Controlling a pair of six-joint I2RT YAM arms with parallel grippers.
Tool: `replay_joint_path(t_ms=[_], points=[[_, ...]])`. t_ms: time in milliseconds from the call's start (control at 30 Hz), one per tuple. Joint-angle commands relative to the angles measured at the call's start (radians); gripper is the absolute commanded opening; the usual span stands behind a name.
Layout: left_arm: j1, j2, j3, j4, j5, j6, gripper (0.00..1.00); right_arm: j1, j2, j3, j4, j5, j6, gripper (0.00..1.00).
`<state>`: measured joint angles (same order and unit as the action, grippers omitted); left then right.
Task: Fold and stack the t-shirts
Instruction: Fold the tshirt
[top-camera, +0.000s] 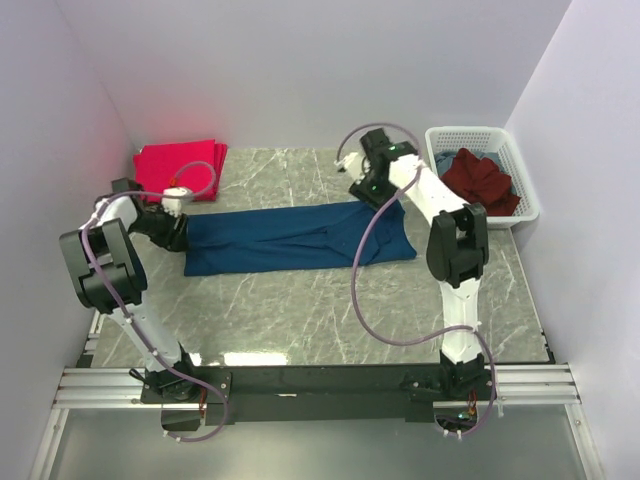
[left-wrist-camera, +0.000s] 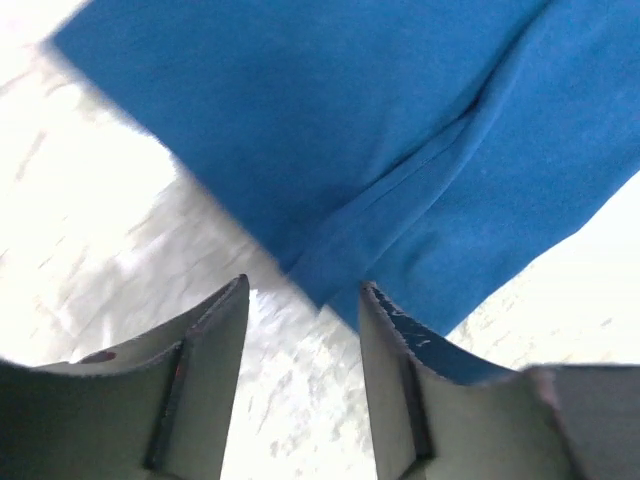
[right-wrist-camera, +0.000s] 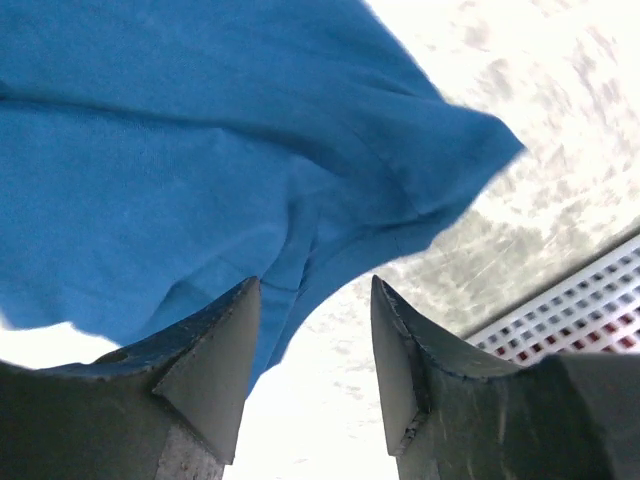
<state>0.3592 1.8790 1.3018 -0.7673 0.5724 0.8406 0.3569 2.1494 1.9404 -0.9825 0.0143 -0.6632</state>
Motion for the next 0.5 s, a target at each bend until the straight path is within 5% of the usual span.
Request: replay_joint_path(t_ms=[0,267,467], points=[[0.073,-0.012,0.060,-0.059,0.090,-0.055,0.54,-0.113,-0.032,0.124,-0.126,-0.127,0.118,0.56],[0.126,-0.083,-0.099,-0.104,0.156,-0.126,0.62,-0.274,-0.129,-0.089,-0.189,-0.424,0.276,0.51],[0.124,-0.087,-0.168,-0.032,0.173,-0.228,0.71,-0.297,-0.180,-0.274,-0.073,-0.450,0.310,0.50]])
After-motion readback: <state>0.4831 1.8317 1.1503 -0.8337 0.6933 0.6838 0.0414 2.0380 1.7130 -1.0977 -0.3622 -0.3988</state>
